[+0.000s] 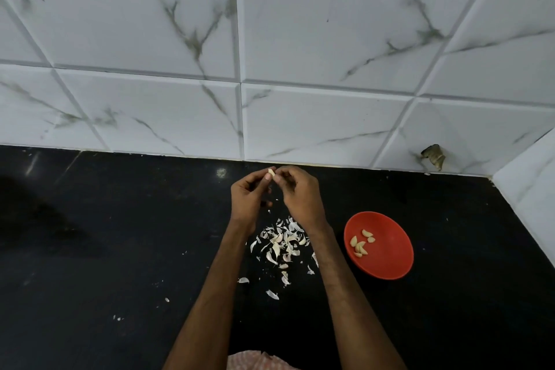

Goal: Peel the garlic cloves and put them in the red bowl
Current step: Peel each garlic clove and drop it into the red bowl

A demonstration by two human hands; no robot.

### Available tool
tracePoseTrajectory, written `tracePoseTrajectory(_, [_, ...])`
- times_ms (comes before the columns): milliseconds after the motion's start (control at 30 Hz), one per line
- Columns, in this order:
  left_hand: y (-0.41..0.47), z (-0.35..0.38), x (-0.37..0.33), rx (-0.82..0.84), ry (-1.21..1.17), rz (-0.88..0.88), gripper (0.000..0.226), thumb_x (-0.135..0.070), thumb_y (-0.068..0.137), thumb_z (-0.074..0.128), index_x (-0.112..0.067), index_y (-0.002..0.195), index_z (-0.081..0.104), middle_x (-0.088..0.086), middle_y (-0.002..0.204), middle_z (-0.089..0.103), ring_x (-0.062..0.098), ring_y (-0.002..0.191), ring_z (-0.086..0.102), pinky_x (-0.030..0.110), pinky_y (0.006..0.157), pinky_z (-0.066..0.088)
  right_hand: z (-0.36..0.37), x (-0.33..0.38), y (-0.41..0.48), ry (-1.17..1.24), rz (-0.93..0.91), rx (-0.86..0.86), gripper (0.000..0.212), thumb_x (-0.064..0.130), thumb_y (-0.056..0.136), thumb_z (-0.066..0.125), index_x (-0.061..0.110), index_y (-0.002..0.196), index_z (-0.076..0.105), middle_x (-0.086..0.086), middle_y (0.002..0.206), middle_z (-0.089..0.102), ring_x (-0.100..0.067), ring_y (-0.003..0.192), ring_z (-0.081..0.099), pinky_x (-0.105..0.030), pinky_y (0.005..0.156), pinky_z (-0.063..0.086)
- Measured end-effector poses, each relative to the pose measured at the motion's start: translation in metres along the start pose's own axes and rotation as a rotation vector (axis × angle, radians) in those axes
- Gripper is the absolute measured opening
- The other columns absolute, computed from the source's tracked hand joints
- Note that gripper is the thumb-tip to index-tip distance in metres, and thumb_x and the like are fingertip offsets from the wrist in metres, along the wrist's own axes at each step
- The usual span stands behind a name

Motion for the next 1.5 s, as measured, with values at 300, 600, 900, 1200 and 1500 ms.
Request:
tracePoseTrajectory(300, [0.003, 0.002, -0.014, 0.032, 0.249, 0.120, 0.006, -0.011, 0.095, 0.070, -0.011, 0.100, 0.073, 0.010, 0.083, 0.076, 0.021, 0.068, 0.072, 0.035, 0.044, 0.057, -0.005, -0.004, 0.001, -0.090, -0.065, -0.094, 0.005, 0.000, 0.092, 0.068, 0.005, 0.092, 0.070, -0.001, 0.086, 0.069, -0.008, 0.079, 0.064, -0.021, 0.071, 0.052])
tracePoseTrajectory(600, [0.009, -0.005, -0.011, 0.072, 0.698, 0.367, 0.005, -0.009, 0.090, 0.072, -0.014, 0.091, 0.073, -0.008, 0.080, 0.075, 0.007, 0.071, 0.072, 0.029, 0.070, 0.061, -0.006, -0.012, 0.003, -0.345, -0.144, -0.008, 0.006, -0.003, 0.090, 0.067, 0.003, 0.090, 0.068, -0.009, 0.087, 0.068, -0.023, 0.078, 0.065, -0.045, 0.066, 0.056])
tracePoseTrajectory(900, [0.009, -0.005, -0.007, 0.148, 0.817, 0.402, 0.003, -0.010, 0.087, 0.075, -0.010, 0.089, 0.072, -0.005, 0.079, 0.073, 0.008, 0.073, 0.070, 0.035, 0.071, 0.060, -0.005, -0.027, 0.001, -0.354, -0.102, 0.034, 0.010, -0.004, 0.088, 0.067, 0.006, 0.086, 0.069, -0.006, 0.081, 0.066, -0.020, 0.072, 0.063, -0.046, 0.064, 0.055])
tracePoseTrajectory(1200, [0.005, -0.001, -0.006, 0.032, 0.662, 0.275, 0.009, -0.007, 0.091, 0.070, -0.015, 0.086, 0.070, -0.005, 0.077, 0.073, 0.007, 0.071, 0.072, 0.024, 0.067, 0.059, -0.004, -0.021, -0.002, -0.027, -0.003, 0.000, 0.011, -0.005, 0.088, 0.071, 0.005, 0.087, 0.074, 0.001, 0.080, 0.072, -0.007, 0.075, 0.068, -0.022, 0.069, 0.056])
tracePoseTrajectory(1500, [0.002, 0.004, -0.015, 0.034, 0.353, 0.098, 0.004, -0.009, 0.096, 0.065, -0.008, 0.092, 0.065, 0.014, 0.081, 0.073, 0.024, 0.068, 0.074, 0.034, 0.043, 0.057, -0.005, -0.014, -0.006, 0.553, 0.289, -0.083, 0.015, 0.000, 0.089, 0.072, 0.015, 0.089, 0.075, 0.000, 0.084, 0.077, -0.017, 0.082, 0.074, -0.033, 0.072, 0.062])
Point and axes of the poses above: each hand's wrist, its own y-axis towards the middle knuckle, its own z-axis out of the palm, x = y × z, the point moved 1 cm from there along y, towards the middle knuckle
